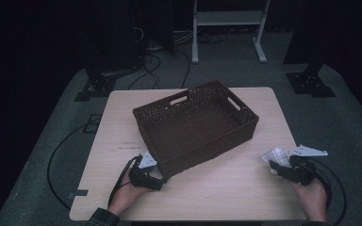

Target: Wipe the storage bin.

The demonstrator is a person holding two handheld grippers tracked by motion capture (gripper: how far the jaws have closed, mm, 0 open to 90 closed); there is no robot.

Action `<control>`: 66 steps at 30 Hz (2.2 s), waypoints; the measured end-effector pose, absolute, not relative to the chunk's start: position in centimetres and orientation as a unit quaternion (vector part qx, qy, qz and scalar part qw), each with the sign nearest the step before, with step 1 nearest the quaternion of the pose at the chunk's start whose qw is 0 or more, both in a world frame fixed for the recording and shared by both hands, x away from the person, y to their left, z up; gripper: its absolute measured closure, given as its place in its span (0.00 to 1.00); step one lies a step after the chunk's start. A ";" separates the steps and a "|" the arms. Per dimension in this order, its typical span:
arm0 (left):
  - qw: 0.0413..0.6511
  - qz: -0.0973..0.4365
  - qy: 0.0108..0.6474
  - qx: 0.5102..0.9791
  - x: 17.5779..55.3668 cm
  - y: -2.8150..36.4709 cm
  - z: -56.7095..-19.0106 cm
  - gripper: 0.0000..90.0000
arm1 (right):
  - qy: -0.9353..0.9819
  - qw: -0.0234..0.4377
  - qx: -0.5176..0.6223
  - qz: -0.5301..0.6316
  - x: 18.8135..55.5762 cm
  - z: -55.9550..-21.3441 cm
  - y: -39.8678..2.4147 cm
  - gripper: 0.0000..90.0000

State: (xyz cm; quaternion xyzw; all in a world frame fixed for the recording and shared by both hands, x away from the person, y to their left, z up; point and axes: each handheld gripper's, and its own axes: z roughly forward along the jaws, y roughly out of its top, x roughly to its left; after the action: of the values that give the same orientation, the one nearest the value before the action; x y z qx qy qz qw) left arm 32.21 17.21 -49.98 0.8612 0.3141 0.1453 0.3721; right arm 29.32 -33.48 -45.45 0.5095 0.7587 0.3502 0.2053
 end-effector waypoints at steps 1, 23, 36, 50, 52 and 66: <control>0.372 0.145 0.314 0.861 32.2 17.2 -50.0 0.10 | 0.759 0.206 0.508 0.351 29.5 -45.3 -33.4 0.60; 0.372 0.146 0.315 0.861 32.2 17.2 -50.0 0.10 | 0.768 0.203 0.482 0.370 33.1 -42.4 -31.8 0.60; 0.372 0.145 0.314 0.861 32.2 17.2 -50.0 0.10 | 0.769 0.209 0.471 0.377 35.9 -40.8 -31.0 0.60; 0.372 0.145 0.315 0.861 32.2 17.2 -50.0 0.10 | 0.765 0.204 0.466 0.394 38.1 -40.7 -30.7 0.60; 0.372 0.145 0.314 0.861 32.2 17.2 -50.0 0.10 | 0.765 0.201 0.469 0.393 38.1 -40.8 -30.7 0.60; 0.372 0.145 0.314 0.861 32.2 17.2 -50.0 0.10 | 0.771 0.195 0.473 0.379 38.4 -41.7 -30.8 0.60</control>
State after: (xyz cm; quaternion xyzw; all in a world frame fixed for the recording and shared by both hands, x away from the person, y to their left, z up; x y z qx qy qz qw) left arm 32.23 17.21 -49.98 0.8611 0.3143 0.1453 0.3724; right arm 38.41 -30.75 -41.74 0.4726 0.7715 0.3790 0.1947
